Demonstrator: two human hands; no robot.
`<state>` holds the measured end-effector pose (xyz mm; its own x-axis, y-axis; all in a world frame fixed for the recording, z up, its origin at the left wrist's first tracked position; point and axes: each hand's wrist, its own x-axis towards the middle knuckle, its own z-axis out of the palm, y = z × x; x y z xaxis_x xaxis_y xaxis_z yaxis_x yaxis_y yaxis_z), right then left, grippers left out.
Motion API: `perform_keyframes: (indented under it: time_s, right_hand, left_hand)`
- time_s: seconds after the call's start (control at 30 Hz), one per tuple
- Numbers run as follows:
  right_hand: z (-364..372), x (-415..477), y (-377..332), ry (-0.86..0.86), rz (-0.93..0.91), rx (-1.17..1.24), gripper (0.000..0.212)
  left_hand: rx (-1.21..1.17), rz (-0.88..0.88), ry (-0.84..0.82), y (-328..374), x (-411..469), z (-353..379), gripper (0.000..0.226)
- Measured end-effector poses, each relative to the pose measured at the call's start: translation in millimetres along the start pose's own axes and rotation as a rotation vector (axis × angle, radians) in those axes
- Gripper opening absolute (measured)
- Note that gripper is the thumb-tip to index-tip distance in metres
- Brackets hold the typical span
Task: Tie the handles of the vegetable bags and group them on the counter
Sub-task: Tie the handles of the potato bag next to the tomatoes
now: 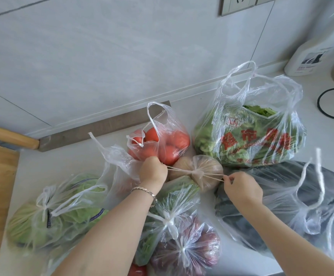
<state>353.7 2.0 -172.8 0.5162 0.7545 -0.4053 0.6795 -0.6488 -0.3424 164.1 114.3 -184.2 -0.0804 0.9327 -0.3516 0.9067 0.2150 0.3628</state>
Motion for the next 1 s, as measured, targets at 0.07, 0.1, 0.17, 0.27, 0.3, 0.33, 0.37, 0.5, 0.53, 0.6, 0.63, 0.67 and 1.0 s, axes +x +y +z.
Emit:
perform_keyframes:
  time_s: [0.07,0.1,0.17,0.27,0.3,0.33,0.37,0.5,0.53,0.6,0.63,0.67,1.0]
  right_hand:
    - [-5,0,-1,0.036,-0.008,0.037,0.045]
    - [-10,-1,-3,0.064,-0.028,0.107,0.043]
    - [-22,-1,-9,0.09,-0.135,0.319,0.039]
    - [-34,-3,-29,-0.08,-0.218,0.672,0.018]
    - [-35,-3,-37,-0.174,-0.189,0.807,0.013]
    - [-35,-2,-43,-0.253,-0.168,0.924,0.013]
    - [-34,0,-48,-0.305,-0.155,1.01,0.015]
    - [-23,12,-54,-0.364,-0.155,1.149,0.016]
    - [-18,16,-54,-0.352,-0.148,1.148,0.018]
    - [-10,22,-57,-0.312,-0.132,1.116,0.026]
    - [-7,25,-59,-0.289,-0.124,1.085,0.028]
    - [-4,28,-61,-0.275,-0.117,1.05,0.03]
    - [7,36,-66,-0.364,-0.249,0.7,0.035]
  left_hand:
    - [-0.1,0.022,0.032,6,0,-3,0.014]
    - [-0.207,0.036,0.036,10,-2,-6,0.014]
    - [-0.518,0.079,-0.019,17,-8,-15,0.018]
    - [-0.911,0.026,-0.27,27,-17,-25,0.027]
    - [-1.011,-0.031,-0.373,29,-19,-26,0.03]
    - [-1.1,-0.086,-0.459,31,-19,-28,0.032]
    - [-1.161,-0.12,-0.518,32,-21,-29,0.033]
    - [-1.251,-0.097,-0.558,31,-20,-30,0.027]
    - [-1.241,-0.084,-0.547,31,-21,-29,0.024]
    - [-1.197,-0.051,-0.521,31,-22,-24,0.019]
    - [-1.157,-0.023,-0.5,30,-23,-21,0.02]
    - [-1.109,0.018,-0.473,30,-24,-20,0.02]
    - [-0.631,0.435,-0.266,51,-11,-24,0.019]
